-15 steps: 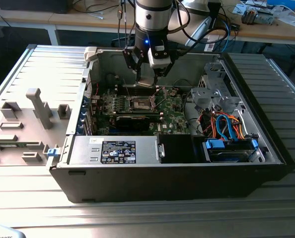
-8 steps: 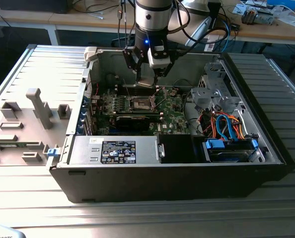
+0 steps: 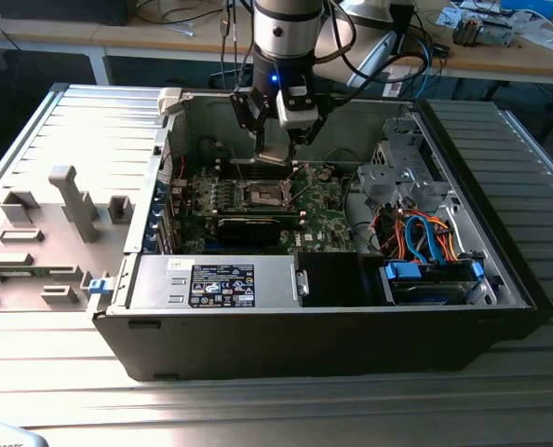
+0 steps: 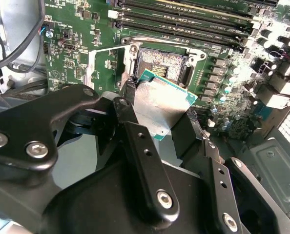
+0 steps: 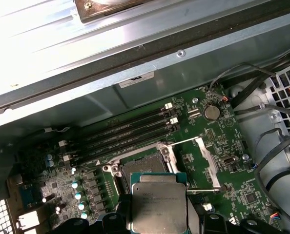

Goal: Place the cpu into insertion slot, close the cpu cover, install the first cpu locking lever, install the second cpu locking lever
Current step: 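Place the cpu into insertion slot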

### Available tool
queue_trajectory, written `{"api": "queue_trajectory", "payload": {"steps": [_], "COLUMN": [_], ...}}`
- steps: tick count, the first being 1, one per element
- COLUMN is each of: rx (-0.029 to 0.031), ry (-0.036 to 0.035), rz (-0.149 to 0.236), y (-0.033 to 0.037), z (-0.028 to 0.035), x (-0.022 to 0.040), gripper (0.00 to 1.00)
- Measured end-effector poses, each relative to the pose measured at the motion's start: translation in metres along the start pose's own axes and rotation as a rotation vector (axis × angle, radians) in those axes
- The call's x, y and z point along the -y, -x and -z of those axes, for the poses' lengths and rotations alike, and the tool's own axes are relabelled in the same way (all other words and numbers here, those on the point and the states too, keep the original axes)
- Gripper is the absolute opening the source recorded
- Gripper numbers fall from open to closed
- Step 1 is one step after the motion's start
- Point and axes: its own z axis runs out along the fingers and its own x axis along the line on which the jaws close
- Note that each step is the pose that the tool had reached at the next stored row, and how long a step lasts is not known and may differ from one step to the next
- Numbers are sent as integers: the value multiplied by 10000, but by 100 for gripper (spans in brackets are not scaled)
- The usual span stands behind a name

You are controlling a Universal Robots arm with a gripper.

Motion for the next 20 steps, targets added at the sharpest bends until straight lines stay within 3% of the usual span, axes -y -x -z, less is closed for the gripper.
{"api": "queue_trajectory", "payload": {"steps": [20], "rx": [33], "ry": [-8], "rz": [-357], "y": [0], "z": [-8], "x": [1], "gripper": [54]}}
